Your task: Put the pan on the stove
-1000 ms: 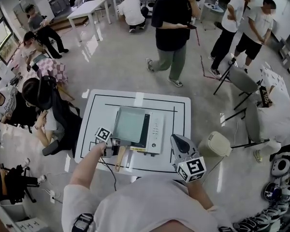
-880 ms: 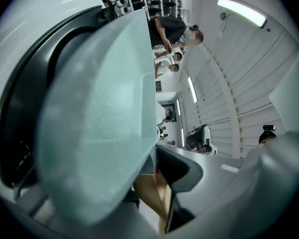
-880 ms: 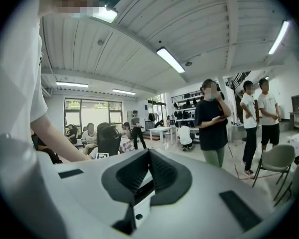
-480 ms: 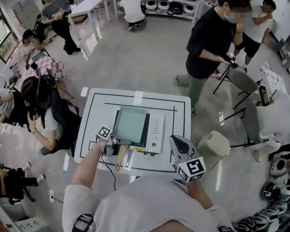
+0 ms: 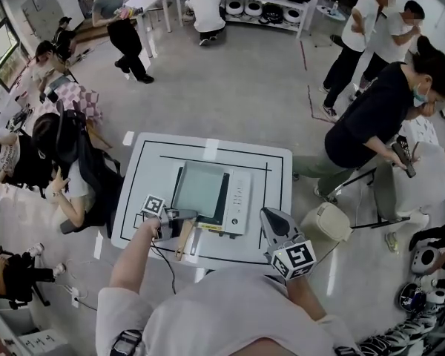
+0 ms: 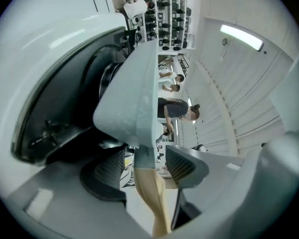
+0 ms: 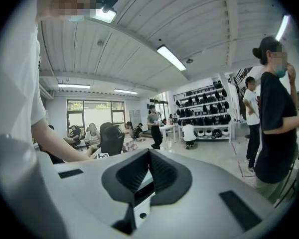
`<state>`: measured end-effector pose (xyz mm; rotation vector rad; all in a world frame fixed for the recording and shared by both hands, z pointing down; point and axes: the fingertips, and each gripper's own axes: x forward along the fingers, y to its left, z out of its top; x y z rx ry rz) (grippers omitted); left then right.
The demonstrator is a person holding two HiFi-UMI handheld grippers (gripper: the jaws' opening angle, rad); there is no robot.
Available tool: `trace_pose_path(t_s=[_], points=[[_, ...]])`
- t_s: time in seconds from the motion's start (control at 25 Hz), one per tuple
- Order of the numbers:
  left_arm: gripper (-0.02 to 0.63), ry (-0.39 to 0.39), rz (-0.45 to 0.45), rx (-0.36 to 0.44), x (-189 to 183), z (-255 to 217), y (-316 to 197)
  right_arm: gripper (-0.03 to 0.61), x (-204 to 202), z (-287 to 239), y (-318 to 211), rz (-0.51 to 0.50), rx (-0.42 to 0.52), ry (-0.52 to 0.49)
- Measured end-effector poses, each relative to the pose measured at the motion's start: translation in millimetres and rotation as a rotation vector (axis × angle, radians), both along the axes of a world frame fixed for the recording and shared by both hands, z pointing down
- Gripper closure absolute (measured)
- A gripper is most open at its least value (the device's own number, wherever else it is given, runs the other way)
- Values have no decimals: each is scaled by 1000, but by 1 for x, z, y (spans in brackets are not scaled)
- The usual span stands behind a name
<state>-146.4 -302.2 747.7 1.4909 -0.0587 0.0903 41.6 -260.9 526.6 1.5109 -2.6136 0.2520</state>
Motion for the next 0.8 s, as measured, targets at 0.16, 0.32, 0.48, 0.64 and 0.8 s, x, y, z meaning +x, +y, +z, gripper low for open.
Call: trace_pose_path(t_s=[0.16,0.32,0.48,0.64,0.8], points=[[368,-6,-46,21,-16,-2,5,571,4,1,1,-2,0,0],[339,21,-149,64,-42,-15,6,571,7,3,1,-7,0,2],[339,-4,-313,176,-82,-42,2,571,6,0,-1,-11,2,2],[359,-114,-543,386,-125,-70,-10,571,9,-3,-3,0,-5,-8],[578,-272,-722,605,-150,-103,-13,571,6,-8,-5,-8,-1,-15]])
